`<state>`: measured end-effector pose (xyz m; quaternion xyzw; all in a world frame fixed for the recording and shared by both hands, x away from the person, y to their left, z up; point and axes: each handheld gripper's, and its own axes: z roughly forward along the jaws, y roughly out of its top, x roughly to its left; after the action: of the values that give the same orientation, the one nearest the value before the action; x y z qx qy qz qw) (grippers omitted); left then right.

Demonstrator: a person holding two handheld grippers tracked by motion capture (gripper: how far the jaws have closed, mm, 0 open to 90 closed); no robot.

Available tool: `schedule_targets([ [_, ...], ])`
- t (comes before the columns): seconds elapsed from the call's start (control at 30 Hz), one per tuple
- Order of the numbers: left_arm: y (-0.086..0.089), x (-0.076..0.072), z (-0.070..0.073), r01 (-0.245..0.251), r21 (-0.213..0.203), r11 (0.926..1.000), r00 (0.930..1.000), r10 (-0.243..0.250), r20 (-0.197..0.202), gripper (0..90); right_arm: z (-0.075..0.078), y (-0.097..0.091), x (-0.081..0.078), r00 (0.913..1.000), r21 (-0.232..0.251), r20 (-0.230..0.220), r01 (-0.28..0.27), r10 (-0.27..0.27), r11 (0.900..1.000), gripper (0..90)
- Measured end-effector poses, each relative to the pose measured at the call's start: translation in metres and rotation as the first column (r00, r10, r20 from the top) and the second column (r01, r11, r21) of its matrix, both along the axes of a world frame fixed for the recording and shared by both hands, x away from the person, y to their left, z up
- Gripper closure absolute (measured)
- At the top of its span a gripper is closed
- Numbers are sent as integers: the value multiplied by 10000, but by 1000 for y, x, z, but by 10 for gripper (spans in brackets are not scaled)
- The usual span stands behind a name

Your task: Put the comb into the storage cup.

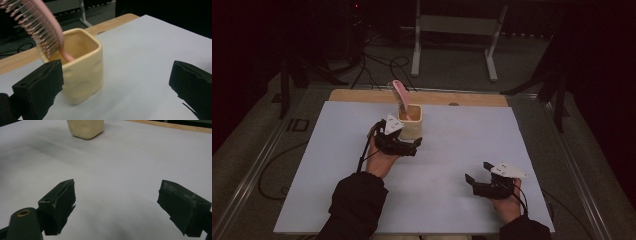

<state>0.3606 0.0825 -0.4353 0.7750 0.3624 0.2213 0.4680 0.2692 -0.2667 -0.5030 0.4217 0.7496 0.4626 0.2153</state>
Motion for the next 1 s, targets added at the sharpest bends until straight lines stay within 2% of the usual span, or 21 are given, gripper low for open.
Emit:
schedule_targets([
  [0.3, 23, -18, -6, -46, -186, 9998, 10000, 47, 57, 2, 0, 0, -1, 10000, -23, 58, 4, -4, 10000, 142],
  [0.43, 36, -32, -16, -107, -42, 9999, 9999, 107, 12, 2, -1, -1, -1, 10000, -16, 51, 7, -7, 10000, 142],
  [0.5, 38, -34, -18, -120, -80, 9999, 9999, 120, -10, 2, 0, -1, -2, 10000, -18, 62, 28, -28, 10000, 142],
  [0.77, 69, -59, -35, -401, -42, 9992, 9990, 400, -209, 2, 0, -3, -2, 9999, 26, 78, 105, -105, 9999, 141],
  [0.9, 79, -66, -39, -450, 7, 9990, 9989, 450, -135, 2, 1, -4, -3, 9998, 107, 142, 117, -119, 9999, 139],
  [1.0, 94, -76, -42, -701, -181, 9974, 9975, 702, 19, 2, 3, -5, -4, 9997, 178, 225, 132, -136, 9998, 138],
])
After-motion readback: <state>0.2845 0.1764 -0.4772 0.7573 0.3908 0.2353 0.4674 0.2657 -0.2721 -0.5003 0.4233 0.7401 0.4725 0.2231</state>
